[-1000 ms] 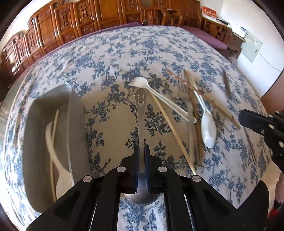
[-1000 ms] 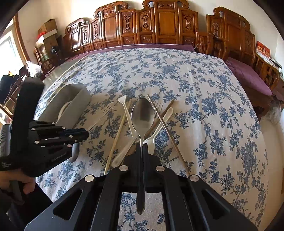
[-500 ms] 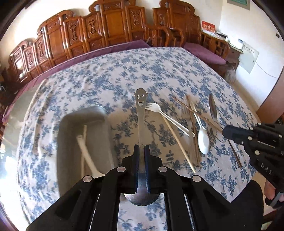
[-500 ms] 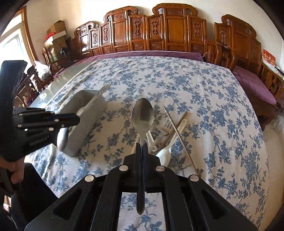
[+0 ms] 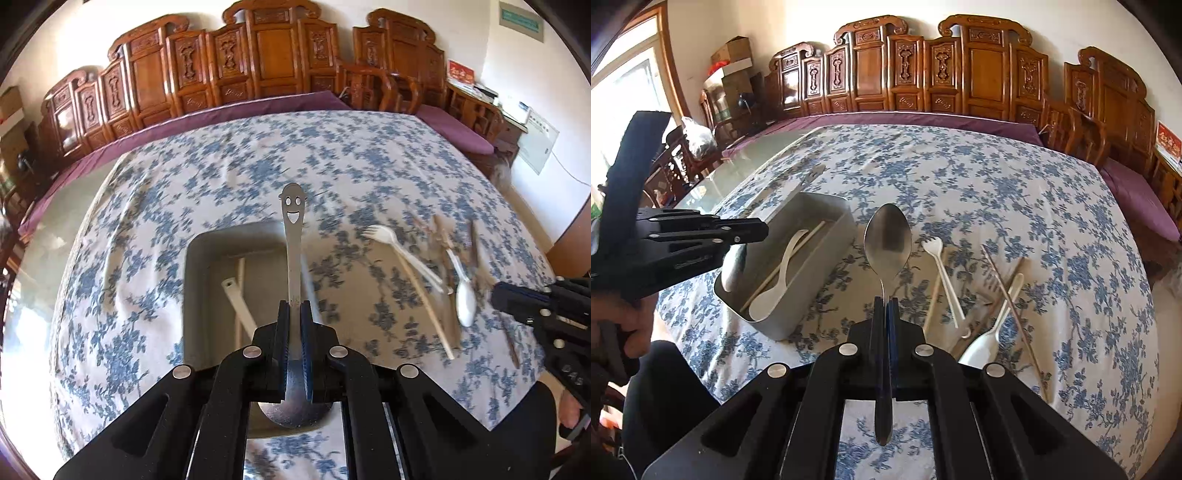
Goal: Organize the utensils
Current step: 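Lower the smiley-face spoon into the tray and open the left tool while the right tool holds its spoon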
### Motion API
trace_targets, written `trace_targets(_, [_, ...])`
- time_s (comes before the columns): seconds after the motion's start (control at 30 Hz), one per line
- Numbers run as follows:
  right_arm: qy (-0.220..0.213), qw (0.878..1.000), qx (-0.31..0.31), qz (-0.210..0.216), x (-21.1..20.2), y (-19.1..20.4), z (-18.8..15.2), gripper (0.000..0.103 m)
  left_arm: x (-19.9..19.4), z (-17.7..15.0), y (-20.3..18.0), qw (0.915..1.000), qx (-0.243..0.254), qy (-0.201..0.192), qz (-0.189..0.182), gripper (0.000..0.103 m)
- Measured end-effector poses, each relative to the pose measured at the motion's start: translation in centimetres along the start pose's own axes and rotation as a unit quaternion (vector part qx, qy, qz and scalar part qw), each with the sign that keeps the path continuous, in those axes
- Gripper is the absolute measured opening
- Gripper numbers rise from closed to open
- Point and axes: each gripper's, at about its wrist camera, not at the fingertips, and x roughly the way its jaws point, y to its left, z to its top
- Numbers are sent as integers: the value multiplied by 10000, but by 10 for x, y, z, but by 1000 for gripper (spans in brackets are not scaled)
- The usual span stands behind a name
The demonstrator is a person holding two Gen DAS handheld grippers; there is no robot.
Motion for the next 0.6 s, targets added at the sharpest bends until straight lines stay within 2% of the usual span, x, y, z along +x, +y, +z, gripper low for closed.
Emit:
trace_targets(0.37, [122, 9998, -112, 79, 17, 18, 5, 4, 43, -19, 45, 9986, -284, 396, 222, 5])
trace_targets(0.6, [202, 9995, -205, 131, 28, 29, 7, 4, 63, -24, 52, 9974, -260, 611, 282, 5])
